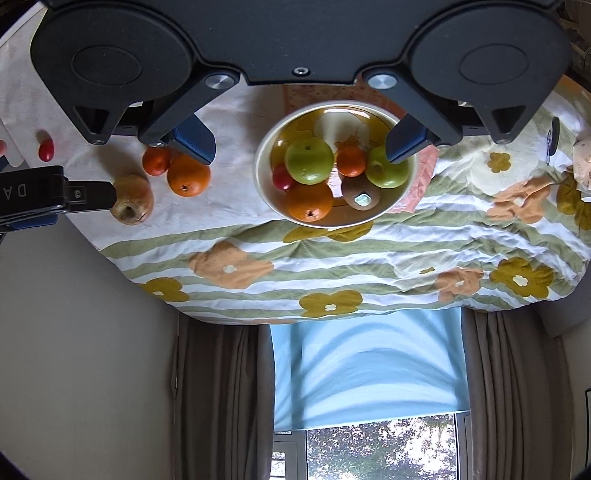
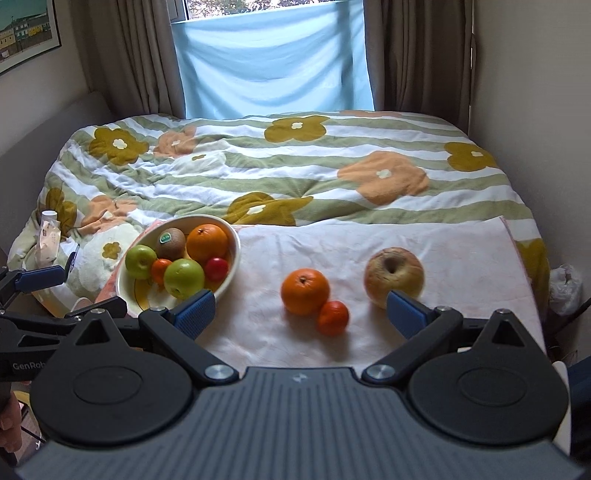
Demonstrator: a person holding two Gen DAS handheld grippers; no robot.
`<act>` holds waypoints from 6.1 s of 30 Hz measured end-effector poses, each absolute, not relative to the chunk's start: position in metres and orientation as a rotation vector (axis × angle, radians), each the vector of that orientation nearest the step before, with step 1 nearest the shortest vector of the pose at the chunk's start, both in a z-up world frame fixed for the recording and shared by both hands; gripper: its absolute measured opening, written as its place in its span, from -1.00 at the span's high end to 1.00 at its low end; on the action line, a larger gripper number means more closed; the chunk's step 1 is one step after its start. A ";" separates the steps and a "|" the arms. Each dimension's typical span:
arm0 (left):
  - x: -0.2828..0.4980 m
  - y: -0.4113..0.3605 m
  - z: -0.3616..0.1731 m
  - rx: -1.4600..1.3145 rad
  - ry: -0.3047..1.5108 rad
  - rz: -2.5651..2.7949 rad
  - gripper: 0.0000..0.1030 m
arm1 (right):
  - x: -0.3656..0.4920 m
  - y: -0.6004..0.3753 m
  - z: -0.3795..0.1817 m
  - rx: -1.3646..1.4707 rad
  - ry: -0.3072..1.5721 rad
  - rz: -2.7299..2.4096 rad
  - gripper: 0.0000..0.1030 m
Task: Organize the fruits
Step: 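Move both open tools back toward the large orange and yellow-brown apple, then grasp the large orange with the left tool while the right tool grasps the yellow-brown apple, then carry the orange and apple over the duck bowl with both tools, then open the left tool to drop the orange while the right tool lowers and releases the apple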
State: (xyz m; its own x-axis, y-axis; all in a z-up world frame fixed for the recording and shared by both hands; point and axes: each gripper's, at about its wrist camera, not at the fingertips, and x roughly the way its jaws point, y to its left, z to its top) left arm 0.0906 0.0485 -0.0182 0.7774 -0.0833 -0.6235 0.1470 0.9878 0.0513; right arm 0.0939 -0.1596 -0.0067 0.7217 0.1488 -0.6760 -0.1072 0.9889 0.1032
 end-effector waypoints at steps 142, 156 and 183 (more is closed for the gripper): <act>0.175 0.111 -0.094 0.191 0.766 -0.193 -0.25 | 0.160 -0.056 -0.055 0.018 0.736 0.326 -0.72; 0.158 0.119 -0.076 0.190 0.709 -0.203 -0.92 | 0.169 -0.051 -0.047 0.011 0.726 0.312 -0.72; 0.140 0.160 -0.068 0.101 0.708 -0.083 -0.93 | 0.237 0.023 -0.079 -0.103 0.739 0.463 -0.72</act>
